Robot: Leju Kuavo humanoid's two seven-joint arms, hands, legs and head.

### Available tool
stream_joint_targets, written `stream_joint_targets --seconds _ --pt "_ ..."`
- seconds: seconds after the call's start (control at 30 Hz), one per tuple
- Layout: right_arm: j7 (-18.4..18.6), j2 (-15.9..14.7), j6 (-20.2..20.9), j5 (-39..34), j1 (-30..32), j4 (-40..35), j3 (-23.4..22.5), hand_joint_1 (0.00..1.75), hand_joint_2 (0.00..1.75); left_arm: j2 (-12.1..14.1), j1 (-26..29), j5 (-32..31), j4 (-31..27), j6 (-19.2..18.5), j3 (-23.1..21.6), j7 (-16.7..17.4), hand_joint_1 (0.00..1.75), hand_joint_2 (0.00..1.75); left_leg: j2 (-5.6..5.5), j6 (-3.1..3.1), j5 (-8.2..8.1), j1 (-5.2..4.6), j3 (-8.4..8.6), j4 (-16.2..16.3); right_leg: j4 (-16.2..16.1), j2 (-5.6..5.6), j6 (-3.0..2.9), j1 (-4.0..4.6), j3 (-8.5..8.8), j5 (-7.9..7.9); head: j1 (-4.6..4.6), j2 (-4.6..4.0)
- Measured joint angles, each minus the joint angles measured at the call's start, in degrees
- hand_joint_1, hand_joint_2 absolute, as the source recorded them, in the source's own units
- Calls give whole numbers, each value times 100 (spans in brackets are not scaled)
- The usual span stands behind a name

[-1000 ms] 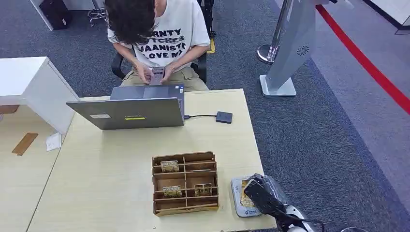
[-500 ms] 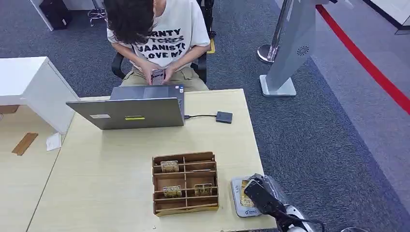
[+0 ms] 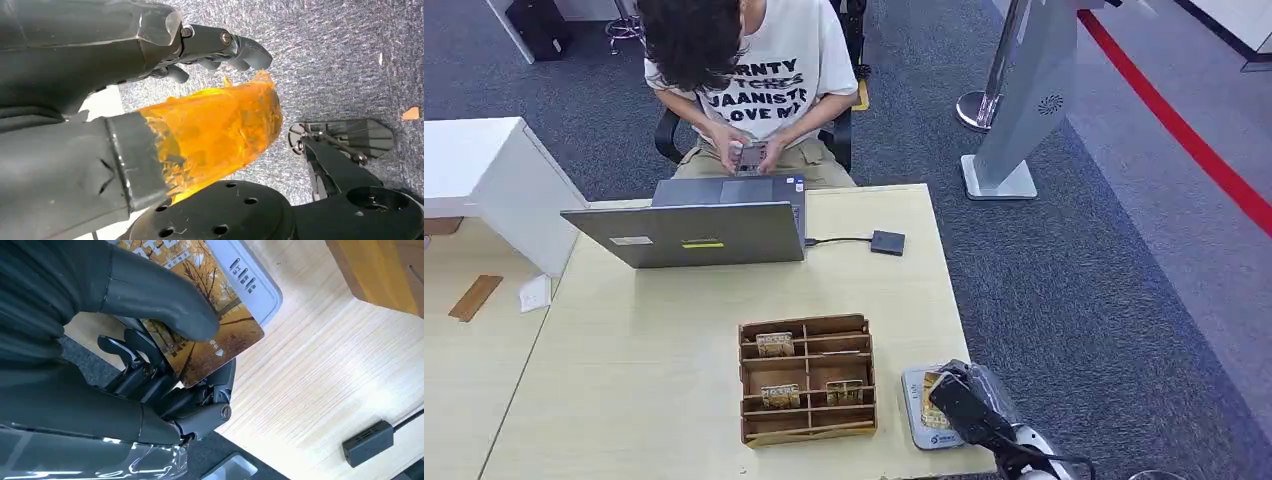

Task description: Pass the card to the sensor for recognition and then transmit it.

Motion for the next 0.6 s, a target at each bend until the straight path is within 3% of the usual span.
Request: stream_joint_targets --seconds 0.6 --pt "0 0 0 -15 9 0 -4 175 175 0 0 15 0 11 -37 0 0 0 0 0 0 0 0 0 0 0 0 0 0 0 0 0"
